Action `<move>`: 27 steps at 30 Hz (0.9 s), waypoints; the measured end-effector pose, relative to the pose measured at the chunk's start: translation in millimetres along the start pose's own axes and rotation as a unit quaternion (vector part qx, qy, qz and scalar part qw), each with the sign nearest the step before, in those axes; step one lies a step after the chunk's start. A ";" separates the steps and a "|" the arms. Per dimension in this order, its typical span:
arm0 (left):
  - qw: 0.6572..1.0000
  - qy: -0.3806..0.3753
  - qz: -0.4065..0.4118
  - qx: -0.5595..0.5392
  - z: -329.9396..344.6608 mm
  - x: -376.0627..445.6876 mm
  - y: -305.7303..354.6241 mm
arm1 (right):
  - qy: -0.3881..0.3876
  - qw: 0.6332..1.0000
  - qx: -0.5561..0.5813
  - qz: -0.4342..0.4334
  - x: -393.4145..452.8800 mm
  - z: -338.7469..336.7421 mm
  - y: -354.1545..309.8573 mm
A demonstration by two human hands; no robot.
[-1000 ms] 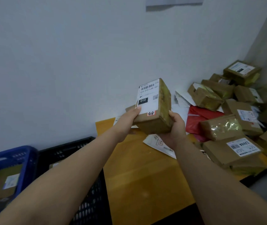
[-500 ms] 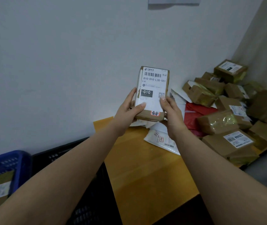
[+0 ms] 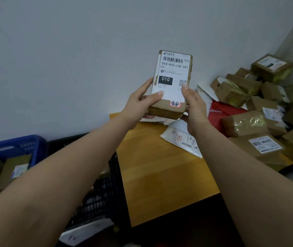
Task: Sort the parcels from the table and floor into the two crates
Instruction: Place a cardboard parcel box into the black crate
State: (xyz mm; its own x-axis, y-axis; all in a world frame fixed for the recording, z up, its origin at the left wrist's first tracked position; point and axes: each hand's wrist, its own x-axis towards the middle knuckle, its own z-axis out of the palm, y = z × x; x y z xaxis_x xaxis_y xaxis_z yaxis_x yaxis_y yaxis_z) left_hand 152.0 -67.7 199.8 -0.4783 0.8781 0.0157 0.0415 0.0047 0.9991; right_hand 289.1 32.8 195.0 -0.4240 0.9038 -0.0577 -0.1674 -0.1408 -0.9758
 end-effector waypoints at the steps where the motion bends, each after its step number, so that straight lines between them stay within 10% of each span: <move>1: 1.000 0.005 -0.008 0.008 0.1 -4.8 -1.2 | -0.009 1.000 -0.009 0.010 -0.8 -1.5 3.4; 16: 0.963 0.204 -0.076 0.161 -113.9 -94.2 -17.8 | -0.258 0.951 -0.123 0.119 -39.6 113.0 50.1; 27: 0.943 0.200 -0.199 0.178 -261.0 -132.0 -93.9 | -0.315 0.919 -0.174 0.162 -65.6 247.0 154.9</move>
State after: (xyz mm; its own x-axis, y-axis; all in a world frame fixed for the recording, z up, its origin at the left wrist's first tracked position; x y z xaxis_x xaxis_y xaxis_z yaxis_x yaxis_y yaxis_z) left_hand -17.8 -308.9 114.1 -0.8071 0.5231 -0.2740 0.0464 0.5187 0.8537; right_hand 71.1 -148.1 99.7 -0.8512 0.4076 -0.3307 0.3066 -0.1252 -0.9436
